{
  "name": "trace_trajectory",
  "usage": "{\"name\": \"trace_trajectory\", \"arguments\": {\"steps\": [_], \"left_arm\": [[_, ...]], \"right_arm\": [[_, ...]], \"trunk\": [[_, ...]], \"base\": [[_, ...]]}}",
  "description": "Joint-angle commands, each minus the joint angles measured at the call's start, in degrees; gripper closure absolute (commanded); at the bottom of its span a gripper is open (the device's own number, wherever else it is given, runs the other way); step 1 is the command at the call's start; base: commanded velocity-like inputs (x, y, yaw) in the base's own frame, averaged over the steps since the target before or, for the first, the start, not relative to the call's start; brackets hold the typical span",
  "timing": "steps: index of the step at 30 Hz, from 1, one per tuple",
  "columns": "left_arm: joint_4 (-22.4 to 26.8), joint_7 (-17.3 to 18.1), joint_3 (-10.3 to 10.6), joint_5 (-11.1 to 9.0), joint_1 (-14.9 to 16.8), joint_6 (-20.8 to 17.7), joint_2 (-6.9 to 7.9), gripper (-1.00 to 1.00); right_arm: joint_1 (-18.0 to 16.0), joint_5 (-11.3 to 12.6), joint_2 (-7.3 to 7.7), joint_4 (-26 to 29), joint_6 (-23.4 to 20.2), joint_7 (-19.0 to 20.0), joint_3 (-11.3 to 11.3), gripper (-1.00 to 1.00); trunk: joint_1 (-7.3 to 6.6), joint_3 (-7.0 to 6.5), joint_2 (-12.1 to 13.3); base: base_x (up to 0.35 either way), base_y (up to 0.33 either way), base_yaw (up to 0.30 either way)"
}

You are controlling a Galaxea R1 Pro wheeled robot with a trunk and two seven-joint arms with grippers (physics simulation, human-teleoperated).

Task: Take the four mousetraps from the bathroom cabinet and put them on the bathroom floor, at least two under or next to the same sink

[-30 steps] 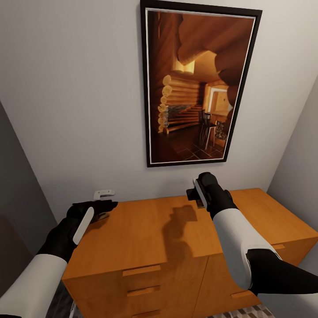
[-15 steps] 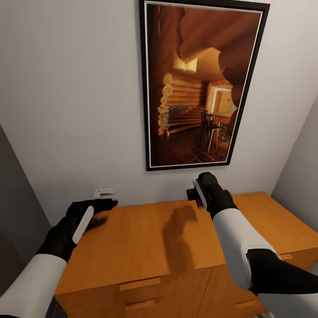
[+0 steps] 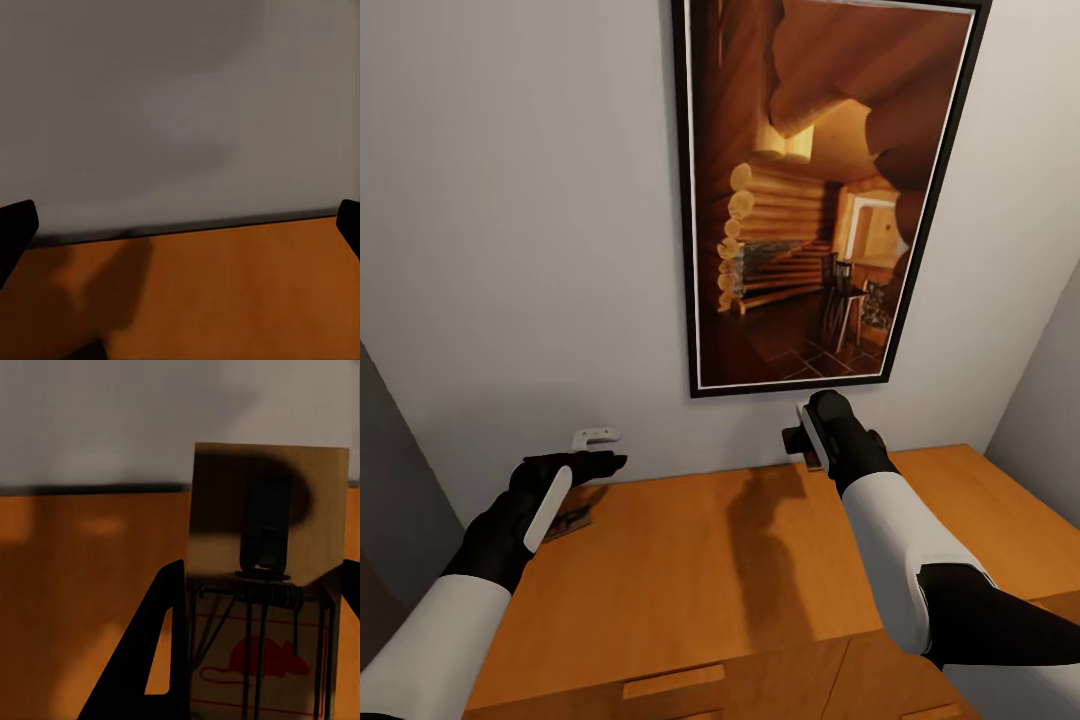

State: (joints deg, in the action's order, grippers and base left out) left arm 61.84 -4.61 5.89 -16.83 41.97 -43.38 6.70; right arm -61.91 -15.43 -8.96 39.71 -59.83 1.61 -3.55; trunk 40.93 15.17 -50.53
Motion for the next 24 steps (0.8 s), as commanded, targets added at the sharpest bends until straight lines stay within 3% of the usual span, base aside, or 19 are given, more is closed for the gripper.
{"name": "trace_trajectory", "arguments": {"steps": [1,8,11,14,15,17,18,24], "left_arm": [[0.04,-0.48,0.17,-0.58,0.05,-0.2,0.07,-1.0],[-0.1,-0.45,0.15,-0.73,0.05,-0.27,0.12,-1.0],[-0.29,-0.34,0.08,-0.97,0.05,-0.29,0.23,-1.0],[-0.49,-0.19,0.05,-1.2,0.05,-0.42,0.72,-1.0],[-0.55,0.03,0.06,-1.29,0.05,-0.55,1.14,-1.0],[-0.61,0.55,0.1,-1.38,0.05,-0.65,1.68,-1.0],[-0.73,1.56,0.09,-1.44,0.05,-0.72,2.26,-1.0],[-1.35,8.31,0.02,-1.28,0.05,-0.75,5.04,-1.0]], "right_arm": [[-0.05,-0.22,-0.06,0.08,-0.17,0.15,-0.29,1.0],[-0.05,-0.14,0.18,0.34,-0.17,0.22,-0.41,1.0],[-0.05,-0.13,1.08,0.41,-0.17,0.23,-0.48,1.0],[-0.05,0.09,3.5,0.44,-0.17,0.45,-0.57,1.0],[-0.05,0.22,5.15,0.44,-0.17,0.62,-0.62,1.0],[-0.05,0.35,6.85,0.45,-0.17,0.8,-0.7,1.0],[-0.05,0.47,8.51,0.45,-0.17,1.04,-0.75,1.0],[-0.05,0.87,13.59,0.46,-0.17,2.34,-1.12,1.0]], "trunk": [[0.01,0.08,-0.06],[0.01,0.08,-0.06],[0.01,0.08,-0.06],[0.01,0.08,-0.06],[0.01,0.08,-0.06],[0.01,0.08,-0.06],[0.01,0.08,-0.06],[0.01,0.08,-0.06]], "base": [[0.009,0.0,0.0],[0.003,0.0,0.0],[0.0,0.0,0.0],[0.0,0.0,0.0],[0.0,0.0,0.0],[0.0,0.0,0.0],[0.0,0.0,0.0],[0.0,0.0,0.0]]}}
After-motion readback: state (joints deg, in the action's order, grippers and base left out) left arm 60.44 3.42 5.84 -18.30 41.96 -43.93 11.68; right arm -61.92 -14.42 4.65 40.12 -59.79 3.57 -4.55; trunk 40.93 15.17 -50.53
